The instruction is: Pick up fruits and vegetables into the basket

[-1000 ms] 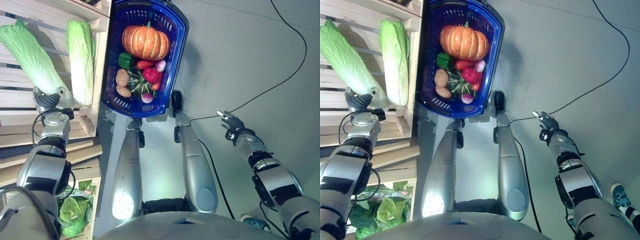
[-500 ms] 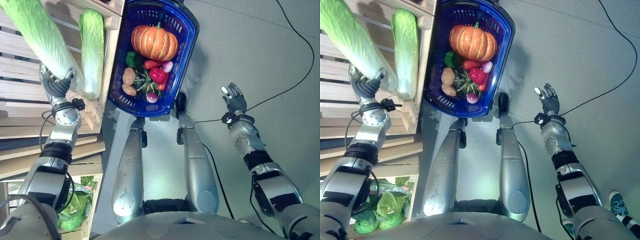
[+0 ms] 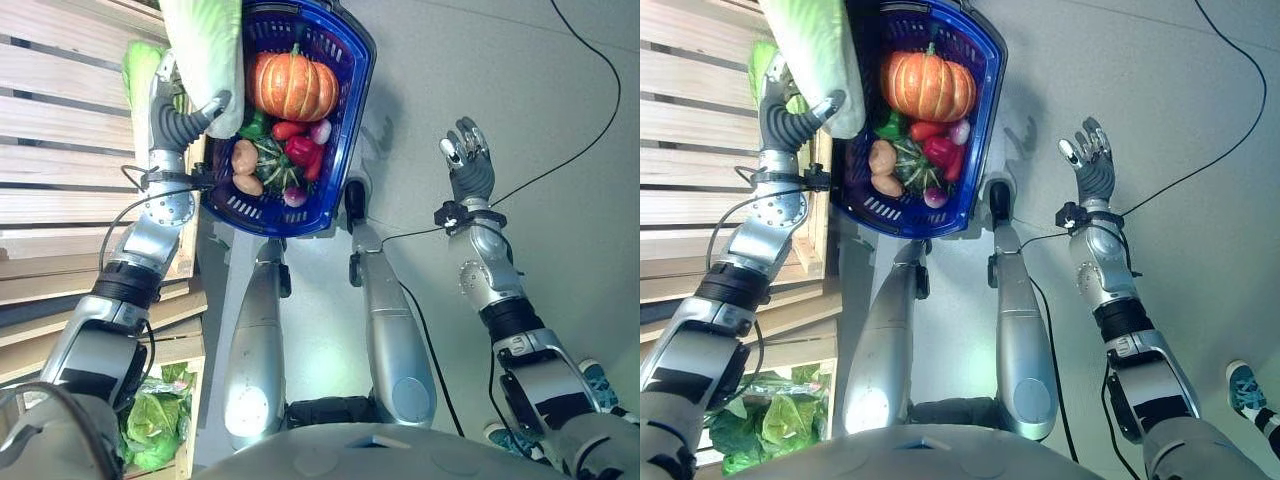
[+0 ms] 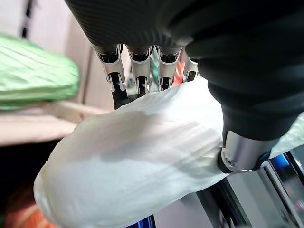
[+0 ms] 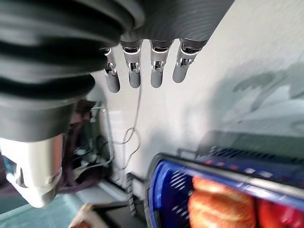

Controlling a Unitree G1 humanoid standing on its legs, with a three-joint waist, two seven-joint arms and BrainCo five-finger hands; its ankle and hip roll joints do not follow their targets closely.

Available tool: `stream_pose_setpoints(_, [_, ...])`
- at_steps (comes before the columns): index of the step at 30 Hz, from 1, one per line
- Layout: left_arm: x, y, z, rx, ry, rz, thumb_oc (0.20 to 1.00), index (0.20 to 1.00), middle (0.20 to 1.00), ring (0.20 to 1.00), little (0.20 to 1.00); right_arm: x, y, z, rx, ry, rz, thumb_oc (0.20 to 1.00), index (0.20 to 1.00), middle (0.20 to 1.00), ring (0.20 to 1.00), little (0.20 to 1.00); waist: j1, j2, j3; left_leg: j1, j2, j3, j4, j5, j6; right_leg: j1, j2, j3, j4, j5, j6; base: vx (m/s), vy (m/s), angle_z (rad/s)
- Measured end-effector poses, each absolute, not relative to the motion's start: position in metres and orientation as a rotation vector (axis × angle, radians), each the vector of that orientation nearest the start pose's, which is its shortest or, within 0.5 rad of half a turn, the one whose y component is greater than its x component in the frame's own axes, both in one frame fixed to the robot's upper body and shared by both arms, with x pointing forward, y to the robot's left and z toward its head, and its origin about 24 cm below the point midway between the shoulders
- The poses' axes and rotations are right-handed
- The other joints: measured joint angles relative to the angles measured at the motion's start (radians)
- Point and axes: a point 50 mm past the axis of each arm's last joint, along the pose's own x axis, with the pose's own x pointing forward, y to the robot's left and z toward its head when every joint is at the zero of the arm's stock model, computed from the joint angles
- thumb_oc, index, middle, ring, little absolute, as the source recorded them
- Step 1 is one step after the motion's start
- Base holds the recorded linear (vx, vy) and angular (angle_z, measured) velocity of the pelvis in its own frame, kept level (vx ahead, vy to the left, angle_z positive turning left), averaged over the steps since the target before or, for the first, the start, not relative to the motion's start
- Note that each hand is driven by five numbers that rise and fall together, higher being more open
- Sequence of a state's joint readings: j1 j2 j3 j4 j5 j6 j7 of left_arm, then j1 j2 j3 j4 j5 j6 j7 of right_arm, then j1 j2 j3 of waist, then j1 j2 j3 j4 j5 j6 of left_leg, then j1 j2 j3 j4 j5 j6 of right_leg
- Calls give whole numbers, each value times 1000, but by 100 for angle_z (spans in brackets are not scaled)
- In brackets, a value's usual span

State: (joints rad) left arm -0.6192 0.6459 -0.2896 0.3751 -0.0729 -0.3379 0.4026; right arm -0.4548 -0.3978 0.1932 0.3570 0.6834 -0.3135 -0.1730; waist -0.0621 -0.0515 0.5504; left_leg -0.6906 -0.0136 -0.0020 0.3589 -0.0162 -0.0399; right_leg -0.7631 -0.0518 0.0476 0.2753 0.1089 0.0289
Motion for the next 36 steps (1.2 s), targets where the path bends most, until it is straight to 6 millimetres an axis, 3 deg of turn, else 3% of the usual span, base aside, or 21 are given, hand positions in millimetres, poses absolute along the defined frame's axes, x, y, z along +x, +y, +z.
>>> stream_pose_setpoints(13, [339,194,178,733,-533,-94,200,200,200,200,200,320,-162,153,253,-427,246,1000,1000,1000,1000,1000,3,4,2,10,1,17,-6,0,0,0,-3,2,0,0,0,-3,0,-2])
stream_pose_setpoints(21, [337,169,171,818,-515,-293,200,200,200,200,200,320,-142,159,274,-385,387,1000,1000,1000,1000,1000,7,4,2,17,10,27,-16,2,-2,1,2,-1,-6,3,-5,-3,-2,-2])
stream_pose_setpoints(36, [335,148,171,922,-510,-479,200,200,200,200,200,322,-134,162,250,-323,472,1000,1000,1000,1000,1000,10,4,2,14,15,26,-21,1,-8,0,9,-2,-18,6,-9,0,-1,0])
